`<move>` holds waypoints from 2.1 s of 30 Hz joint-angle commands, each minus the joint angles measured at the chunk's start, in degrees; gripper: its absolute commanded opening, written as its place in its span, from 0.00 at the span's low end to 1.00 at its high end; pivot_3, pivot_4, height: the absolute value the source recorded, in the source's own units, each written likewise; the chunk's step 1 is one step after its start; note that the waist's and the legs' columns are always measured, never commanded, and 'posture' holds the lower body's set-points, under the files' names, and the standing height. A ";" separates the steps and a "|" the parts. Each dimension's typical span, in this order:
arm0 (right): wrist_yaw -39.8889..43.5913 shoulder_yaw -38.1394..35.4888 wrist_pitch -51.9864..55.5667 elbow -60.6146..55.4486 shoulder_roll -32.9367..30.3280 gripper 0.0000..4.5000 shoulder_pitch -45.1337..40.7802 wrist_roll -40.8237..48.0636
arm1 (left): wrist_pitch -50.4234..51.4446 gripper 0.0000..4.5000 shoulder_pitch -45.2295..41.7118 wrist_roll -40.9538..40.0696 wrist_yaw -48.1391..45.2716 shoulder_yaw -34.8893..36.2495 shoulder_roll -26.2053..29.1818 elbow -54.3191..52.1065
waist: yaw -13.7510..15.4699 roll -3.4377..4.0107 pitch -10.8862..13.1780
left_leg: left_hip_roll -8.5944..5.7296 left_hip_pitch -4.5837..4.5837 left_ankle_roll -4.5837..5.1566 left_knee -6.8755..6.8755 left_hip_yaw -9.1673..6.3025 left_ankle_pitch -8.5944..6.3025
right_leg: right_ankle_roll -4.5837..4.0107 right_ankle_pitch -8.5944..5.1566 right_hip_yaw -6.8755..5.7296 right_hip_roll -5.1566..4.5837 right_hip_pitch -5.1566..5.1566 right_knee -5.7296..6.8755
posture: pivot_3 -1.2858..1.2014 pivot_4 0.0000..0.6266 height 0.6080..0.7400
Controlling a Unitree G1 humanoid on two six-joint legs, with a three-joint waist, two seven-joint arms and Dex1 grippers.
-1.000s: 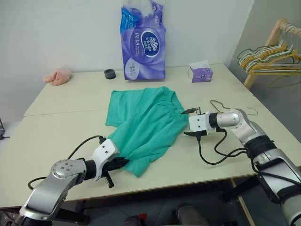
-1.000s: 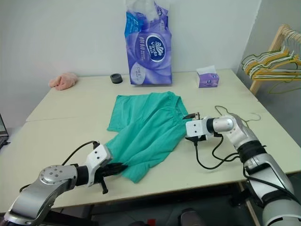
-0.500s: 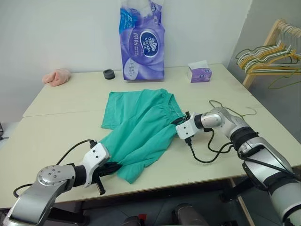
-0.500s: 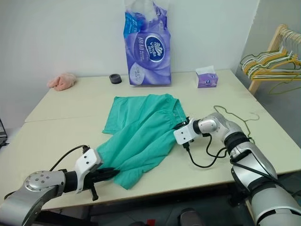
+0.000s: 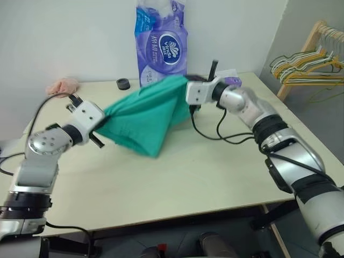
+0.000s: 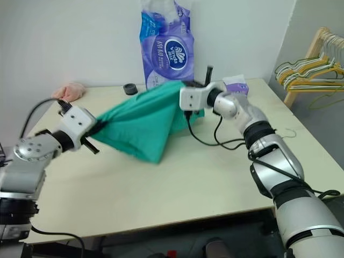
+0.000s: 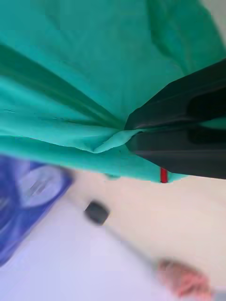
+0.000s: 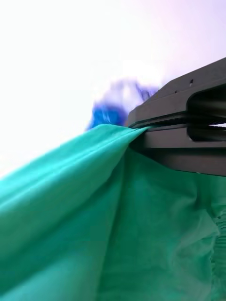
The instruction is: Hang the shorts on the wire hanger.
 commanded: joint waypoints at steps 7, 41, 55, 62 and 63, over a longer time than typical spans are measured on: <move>39.66 3.25 8.42 -39.65 -15.29 0.02 32.43 20.41 | 6.73 0.00 31.43 -10.36 -24.61 0.22 11.02 -20.80 | -1.18 0.33 0.09 | 0.04 -0.85 0.11 0.19 0.14 -0.33 | 0.17 -0.26 0.10 -0.10 -0.69 0.06 | 0.44 0.03 1.00; 60.66 -7.33 60.99 -76.40 -20.54 1.00 43.66 48.99 | 22.14 0.96 38.44 -30.19 -23.83 11.73 2.62 -34.71 | 3.61 0.39 0.62 | 0.39 1.30 0.30 0.13 0.03 -0.26 | -0.37 -0.64 -0.33 0.16 1.09 0.06 | 0.45 0.02 1.00; 19.90 -30.77 61.67 -44.29 -10.26 1.00 43.96 42.29 | 27.00 0.99 5.86 -28.72 -8.52 -3.72 -11.97 -28.80 | 3.23 0.12 0.37 | 0.11 0.35 0.31 0.23 0.20 -0.24 | -0.38 -0.21 -0.02 0.10 0.54 0.07 | 0.43 0.03 1.00; 4.30 -34.98 56.69 -24.43 -11.78 1.00 39.43 35.91 | 26.07 0.99 -1.14 -27.38 -13.31 -8.15 -11.75 -23.85 | 1.56 0.23 0.36 | 0.10 0.14 0.32 0.19 0.47 -0.23 | -0.34 -0.22 0.20 0.14 0.23 0.11 | 0.42 0.03 1.00; 3.22 -35.28 56.04 -21.84 -11.86 1.00 38.23 35.62 | 25.88 0.99 -1.71 -27.33 -13.99 -8.53 -11.78 -23.48 | 0.96 0.24 0.36 | 0.10 0.15 0.33 0.19 0.49 -0.23 | -0.34 -0.22 0.22 0.16 0.23 0.11 | 0.42 0.03 1.00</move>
